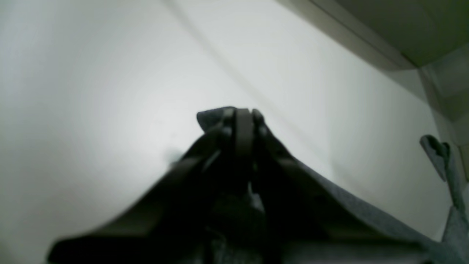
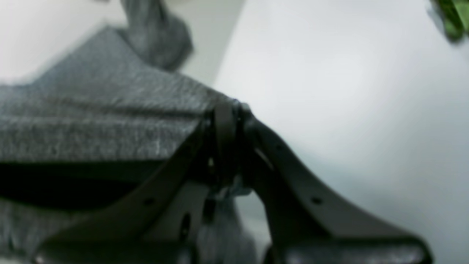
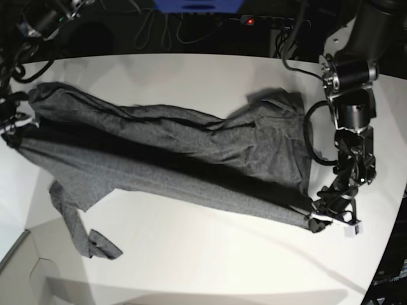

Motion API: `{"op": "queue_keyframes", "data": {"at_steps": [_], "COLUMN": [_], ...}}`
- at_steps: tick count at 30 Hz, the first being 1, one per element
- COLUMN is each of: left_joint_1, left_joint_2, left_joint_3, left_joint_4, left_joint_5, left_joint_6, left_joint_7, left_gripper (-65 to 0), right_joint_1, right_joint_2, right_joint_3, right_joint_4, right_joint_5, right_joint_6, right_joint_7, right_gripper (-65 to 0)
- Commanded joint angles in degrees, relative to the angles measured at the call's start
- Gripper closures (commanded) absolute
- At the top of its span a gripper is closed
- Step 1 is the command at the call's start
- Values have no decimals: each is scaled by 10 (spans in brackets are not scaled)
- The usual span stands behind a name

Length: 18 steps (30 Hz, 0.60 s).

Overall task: Layout the t-shirt on the table in an organized manner, then fold the t-shirt properly
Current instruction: 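Move the left gripper with the shirt edge toward the right gripper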

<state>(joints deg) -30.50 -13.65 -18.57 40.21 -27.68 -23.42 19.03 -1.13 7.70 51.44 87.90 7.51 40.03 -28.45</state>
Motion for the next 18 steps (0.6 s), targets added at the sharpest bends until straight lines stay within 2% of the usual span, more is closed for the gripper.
{"op": "queue_keyframes", "data": {"at_steps": [1,5,9,15,18], "left_joint_1": [-22,-22,-21,-15,-6], "left_joint_2": [-7,-7,-7,-5,9], "left_joint_3": [-1,-1,-1,3,3], "left_joint_4": [12,12,12,4,4], "left_joint_5": [-9,-9,-9,-9,-6], "left_joint_6": [-4,-4,-4,-4,-4], "left_joint_7": [-17,-17,-17,-17,-17], "left_gripper": [0,0,0,-1,-1], "right_joint_1": [-9,-46,-73,-74,-74], "right_joint_2": [4,-14,-16,-22,-24], "right_joint_3": [2,7,6,4,2], "right_joint_4": [19,27,26,25,25], "right_joint_5": [8,8,6,5,5], "right_joint_6": [0,0,0,0,0], "right_joint_7": [15,16,16,15,13], "right_gripper": [0,0,0,0,0]}}
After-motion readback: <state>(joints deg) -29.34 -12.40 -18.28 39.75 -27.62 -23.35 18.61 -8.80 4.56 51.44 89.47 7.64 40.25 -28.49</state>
